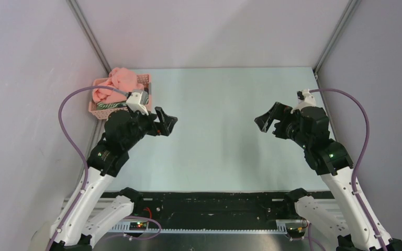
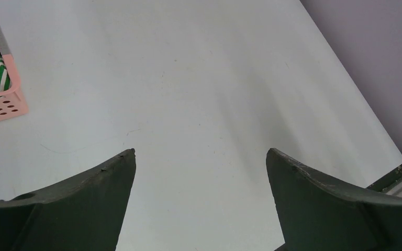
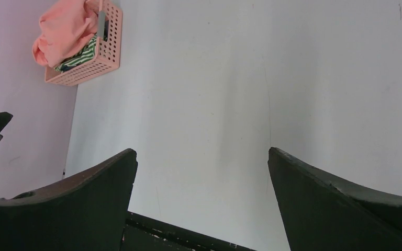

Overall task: Fold and stack the mixed laundry pile
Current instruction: Pick up the T-shirt and place it in the bin.

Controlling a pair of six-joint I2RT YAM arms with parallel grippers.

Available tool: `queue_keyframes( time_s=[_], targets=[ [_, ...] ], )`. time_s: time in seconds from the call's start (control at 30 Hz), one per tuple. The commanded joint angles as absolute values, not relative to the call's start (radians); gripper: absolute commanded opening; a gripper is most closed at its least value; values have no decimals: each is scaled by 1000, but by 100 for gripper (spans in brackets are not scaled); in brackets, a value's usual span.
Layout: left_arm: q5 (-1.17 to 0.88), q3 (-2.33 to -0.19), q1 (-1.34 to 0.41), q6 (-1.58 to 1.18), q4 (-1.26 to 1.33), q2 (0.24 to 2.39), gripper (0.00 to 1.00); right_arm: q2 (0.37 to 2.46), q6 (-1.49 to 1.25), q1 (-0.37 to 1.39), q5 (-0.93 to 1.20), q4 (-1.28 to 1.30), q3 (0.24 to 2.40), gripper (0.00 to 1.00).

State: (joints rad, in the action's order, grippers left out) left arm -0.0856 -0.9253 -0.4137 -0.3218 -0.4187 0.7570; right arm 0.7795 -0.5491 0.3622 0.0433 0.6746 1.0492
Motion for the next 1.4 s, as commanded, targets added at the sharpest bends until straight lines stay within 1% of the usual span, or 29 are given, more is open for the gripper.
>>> queue_keyframes(
  time_s=[0.0,0.17,0.23,0.27,0.3,0.33,0.37,0.4,0.43,0.47,0.5,0.53,0.57,0.6,0.63,0.7,0.77,0.83,0.97,1.03,1.1,1.13,1.17,1.2,1.23,1.27,1.33,1.37],
  targets=[
    [-85,-953,-407,-313,-376,748,98,762,-552,357,56,634,1071,100],
    [-22,-946,-408,-315,-373,758,98,767,-542,358,53,626,1070,100],
    [90,-939,-407,-325,-375,788,98,765,-530,357,45,600,1071,100],
    [190,-940,-407,-320,-378,804,98,764,-521,357,44,590,1071,100],
    [246,-949,-400,-317,-389,841,98,760,-517,357,44,573,1071,100],
    [352,-977,-369,-313,-399,881,98,757,-510,357,47,565,1071,100],
    [388,-996,-336,-319,-425,908,98,753,-506,358,52,553,1070,100],
    [411,-1037,-246,-342,-436,959,98,752,-504,361,56,550,1071,100],
    [400,-1056,-195,-358,-449,990,96,752,-503,364,66,543,1071,100],
    [356,-1095,-93,-396,-452,1054,95,755,-500,372,69,540,1071,99],
    [324,-1114,-53,-420,-454,1087,93,756,-496,379,69,536,1071,98],
    [315,-1161,22,-427,-454,1159,93,762,-491,397,67,531,1069,98],
    [300,-1187,47,-425,-455,1196,92,764,-474,405,71,521,1070,98],
    [293,-1249,84,-421,-455,1277,92,765,-463,418,78,516,1071,98],
    [287,-1283,98,-411,-454,1314,93,765,-439,421,87,511,1069,98],
    [288,-1380,124,-391,-454,1476,93,760,-421,430,91,505,1069,98],
    [295,-1503,133,-367,-461,1593,94,755,-408,430,96,494,1069,98],
    [305,-1572,137,-349,-466,1690,94,748,-394,429,99,488,1068,99],
    [312,-1662,143,-343,-474,1850,92,733,-366,428,89,488,1069,99],
    [312,-1684,144,-343,-476,1911,88,727,-359,428,74,487,1069,99],
    [290,-1715,145,-320,-480,1959,70,722,-358,427,55,483,1069,99],
    [263,-1728,146,-302,-491,1969,45,721,-359,427,48,479,1068,99],
    [250,-1748,144,-296,-496,1970,34,719,-359,426,49,477,1068,99],
    [228,-1754,145,-294,-499,1962,20,718,-359,427,50,476,1068,99],
    [222,-1760,144,-296,-499,1933,15,716,-359,427,50,478,1069,99],
    [199,-1763,144,-299,-498,1893,7,715,-359,428,50,479,1069,99],
    [156,-1788,141,-303,-497,1831,1,710,-362,428,43,487,1069,99],
    [139,-1807,138,-304,-497,1810,1,707,-363,427,34,493,1068,99]
  ],
)
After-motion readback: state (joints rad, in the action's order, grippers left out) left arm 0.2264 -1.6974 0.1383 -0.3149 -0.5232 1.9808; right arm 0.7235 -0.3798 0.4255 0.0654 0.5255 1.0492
